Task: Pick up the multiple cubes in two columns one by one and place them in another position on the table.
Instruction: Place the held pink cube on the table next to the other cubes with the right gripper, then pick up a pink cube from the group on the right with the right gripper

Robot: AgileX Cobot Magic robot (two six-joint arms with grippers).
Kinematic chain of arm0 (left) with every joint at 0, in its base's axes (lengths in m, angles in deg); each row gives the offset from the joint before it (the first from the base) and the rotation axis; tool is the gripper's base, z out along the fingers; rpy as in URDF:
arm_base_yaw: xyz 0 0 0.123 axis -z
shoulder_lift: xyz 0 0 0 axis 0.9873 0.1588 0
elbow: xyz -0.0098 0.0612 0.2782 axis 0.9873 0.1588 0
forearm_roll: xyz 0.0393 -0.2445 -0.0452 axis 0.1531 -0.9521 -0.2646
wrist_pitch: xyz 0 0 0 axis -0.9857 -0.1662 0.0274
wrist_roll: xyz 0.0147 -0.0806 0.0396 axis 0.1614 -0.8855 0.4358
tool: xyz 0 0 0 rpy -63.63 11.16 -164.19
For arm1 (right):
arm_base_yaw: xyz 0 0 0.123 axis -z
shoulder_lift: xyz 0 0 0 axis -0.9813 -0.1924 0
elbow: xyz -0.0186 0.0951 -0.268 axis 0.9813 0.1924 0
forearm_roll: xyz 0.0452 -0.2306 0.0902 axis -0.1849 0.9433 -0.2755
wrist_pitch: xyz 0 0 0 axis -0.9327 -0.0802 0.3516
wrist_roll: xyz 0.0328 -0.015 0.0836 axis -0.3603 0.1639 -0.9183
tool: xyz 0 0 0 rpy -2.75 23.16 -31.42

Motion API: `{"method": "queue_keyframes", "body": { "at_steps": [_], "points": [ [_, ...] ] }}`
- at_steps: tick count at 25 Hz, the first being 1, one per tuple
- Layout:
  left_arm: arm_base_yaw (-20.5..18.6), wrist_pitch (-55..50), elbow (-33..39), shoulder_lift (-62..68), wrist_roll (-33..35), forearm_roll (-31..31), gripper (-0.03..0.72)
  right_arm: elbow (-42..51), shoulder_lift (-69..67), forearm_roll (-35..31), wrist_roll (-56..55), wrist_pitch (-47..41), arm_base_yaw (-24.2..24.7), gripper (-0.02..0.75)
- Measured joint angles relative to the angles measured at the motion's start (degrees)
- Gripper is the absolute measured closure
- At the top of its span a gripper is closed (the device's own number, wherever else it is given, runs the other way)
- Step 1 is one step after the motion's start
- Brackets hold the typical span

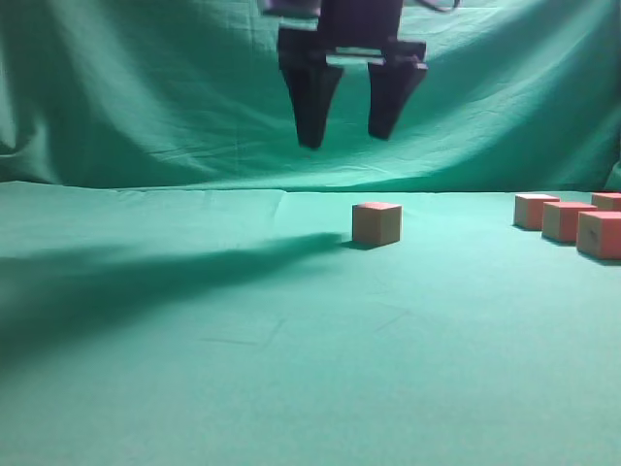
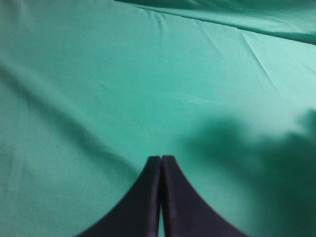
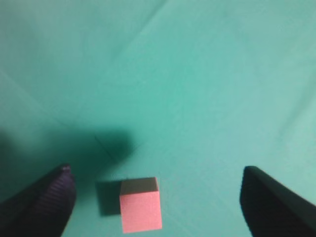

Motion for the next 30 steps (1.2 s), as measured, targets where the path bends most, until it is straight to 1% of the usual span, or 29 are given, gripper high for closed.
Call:
{"method": "queue_keyframes", "body": {
  "at_steps": [1,2,3,4,9,12,17,21,27,30],
  "points": [
    [0.0,0.0,0.0,0.0,0.0,0.0,0.688,-0.6,0.7,0.0,-1.3,-0.1,0.0,0.115],
    [0.0,0.0,0.0,0.0,0.0,0.0,0.688,-0.8,1.4,0.0,-2.7,-0.3,0.0,0.136],
    [0.0,0.0,0.0,0.0,0.0,0.0,0.688,-0.8,2.5,0.0,-3.6,-0.5,0.0,0.122],
    [0.0,0.0,0.0,0.0,0.0,0.0,0.688,-0.8,3.7,0.0,-4.3,-0.8,0.0,0.173],
    [0.0,0.0,0.0,0.0,0.0,0.0,0.688,0.1,11.9,0.1,-8.8,-0.9,0.9,0.164],
    [0.0,0.0,0.0,0.0,0.0,0.0,0.688,5.1,19.2,1.3,-11.4,-0.9,2.9,0.164],
    [0.0,0.0,0.0,0.0,0.0,0.0,0.688,20.8,31.6,2.0,-15.0,-1.2,8.5,0.164],
    [0.0,0.0,0.0,0.0,0.0,0.0,0.688,33.8,38.7,2.0,-16.4,-1.4,14.1,0.164],
    [0.0,0.0,0.0,0.0,0.0,0.0,0.688,50.3,44.8,2.1,-18.3,-0.7,21.8,0.164],
    [0.0,0.0,0.0,0.0,0.0,0.0,0.688,57.6,45.9,2.1,-19.2,2.9,25.2,0.164]
  ]
}}
